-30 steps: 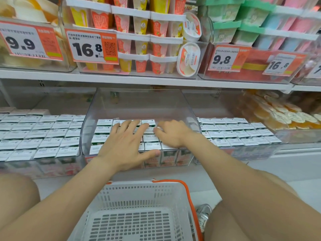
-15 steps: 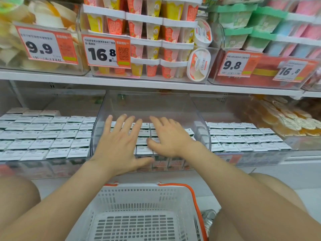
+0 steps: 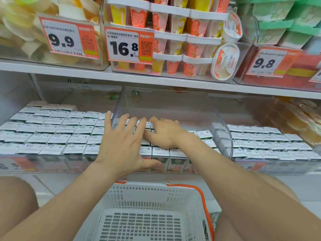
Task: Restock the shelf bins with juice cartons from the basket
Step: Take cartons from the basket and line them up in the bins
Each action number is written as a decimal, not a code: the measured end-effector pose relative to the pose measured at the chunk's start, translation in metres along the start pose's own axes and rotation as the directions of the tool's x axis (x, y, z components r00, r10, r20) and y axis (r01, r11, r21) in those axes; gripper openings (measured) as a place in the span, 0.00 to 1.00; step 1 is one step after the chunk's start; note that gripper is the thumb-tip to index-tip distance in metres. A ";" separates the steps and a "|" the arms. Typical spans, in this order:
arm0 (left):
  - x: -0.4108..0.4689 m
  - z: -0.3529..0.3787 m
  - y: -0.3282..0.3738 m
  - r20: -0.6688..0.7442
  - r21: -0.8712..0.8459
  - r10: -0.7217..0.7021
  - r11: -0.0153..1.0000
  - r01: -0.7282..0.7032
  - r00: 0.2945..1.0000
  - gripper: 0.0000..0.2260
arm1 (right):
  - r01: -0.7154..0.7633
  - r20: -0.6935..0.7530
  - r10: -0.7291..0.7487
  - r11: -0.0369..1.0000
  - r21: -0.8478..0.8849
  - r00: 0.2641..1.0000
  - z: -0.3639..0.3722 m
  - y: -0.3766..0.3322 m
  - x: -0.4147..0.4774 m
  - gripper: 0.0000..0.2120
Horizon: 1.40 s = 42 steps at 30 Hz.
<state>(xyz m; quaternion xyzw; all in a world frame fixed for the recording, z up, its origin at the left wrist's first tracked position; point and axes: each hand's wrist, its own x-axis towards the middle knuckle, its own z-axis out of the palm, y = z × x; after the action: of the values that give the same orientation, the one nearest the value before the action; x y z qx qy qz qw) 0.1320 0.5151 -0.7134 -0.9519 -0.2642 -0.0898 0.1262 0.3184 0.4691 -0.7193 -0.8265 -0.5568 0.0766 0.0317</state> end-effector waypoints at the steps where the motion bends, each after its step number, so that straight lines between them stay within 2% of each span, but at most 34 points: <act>1: 0.000 0.000 0.000 -0.004 -0.010 0.001 1.000 -0.001 1.000 0.61 | -0.005 -0.002 0.005 1.000 -0.001 1.000 0.001 0.000 0.000 0.39; 4: -0.003 -0.003 -0.003 -0.031 -0.066 0.006 0.998 -0.008 1.000 0.65 | 0.007 -0.026 -0.007 1.000 -0.012 1.000 0.006 0.002 -0.002 0.38; 7: -0.007 -0.009 -0.014 -0.053 -0.182 -0.015 0.983 0.005 0.999 0.69 | 0.006 -0.026 -0.007 1.000 -0.029 1.000 0.006 0.002 -0.005 0.41; 10: -0.012 -0.007 -0.031 0.017 -0.222 -0.070 0.972 0.072 0.997 0.73 | 0.010 -0.142 -0.021 0.997 -0.080 0.990 0.004 -0.007 -0.010 0.42; 12: -0.015 -0.002 -0.040 0.076 -0.213 -0.086 0.972 0.100 0.993 0.75 | 0.106 -0.198 -0.098 0.994 0.029 0.975 0.002 -0.020 -0.009 0.40; 14: -0.016 0.003 -0.044 0.096 -0.219 -0.087 0.970 0.107 0.992 0.75 | 0.205 -0.157 -0.172 0.952 0.226 0.972 -0.001 -0.033 -0.002 0.41; 16: -0.017 0.007 -0.046 0.091 -0.236 -0.104 0.964 0.123 0.990 0.75 | 0.227 -0.112 -0.203 0.932 0.282 0.973 -0.003 -0.043 0.009 0.44; 21: -0.019 0.016 -0.047 0.108 -0.306 -0.118 0.941 0.146 0.987 0.73 | 0.118 -0.037 -0.112 0.971 0.208 0.993 -0.003 -0.057 0.031 0.39; 24: -0.017 0.018 -0.047 0.105 -0.327 -0.121 0.933 0.149 0.987 0.72 | 0.117 -0.024 -0.115 0.987 0.115 0.993 -0.006 -0.065 0.035 0.34; 29: -0.018 0.015 -0.046 0.108 -0.341 -0.131 0.926 0.160 0.986 0.72 | 0.115 -0.025 -0.113 0.986 0.119 0.993 0.000 -0.064 0.035 0.31; 36: -0.018 0.011 -0.044 0.131 -0.329 -0.142 0.927 0.179 0.981 0.73 | 0.159 -0.006 -0.160 0.974 0.160 0.987 0.001 -0.055 0.030 0.32; 42: -0.020 0.000 -0.041 0.123 -0.248 -0.151 0.952 0.178 0.981 0.75 | 0.167 -0.030 -0.167 0.986 -0.003 0.986 0.011 -0.049 0.013 0.41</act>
<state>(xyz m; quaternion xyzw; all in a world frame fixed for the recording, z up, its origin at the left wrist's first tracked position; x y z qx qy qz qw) 0.0930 0.5397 -0.7103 -0.9383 -0.3348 -0.0844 -0.0204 0.2771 0.4991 -0.7243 -0.7782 -0.6234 0.0611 0.0461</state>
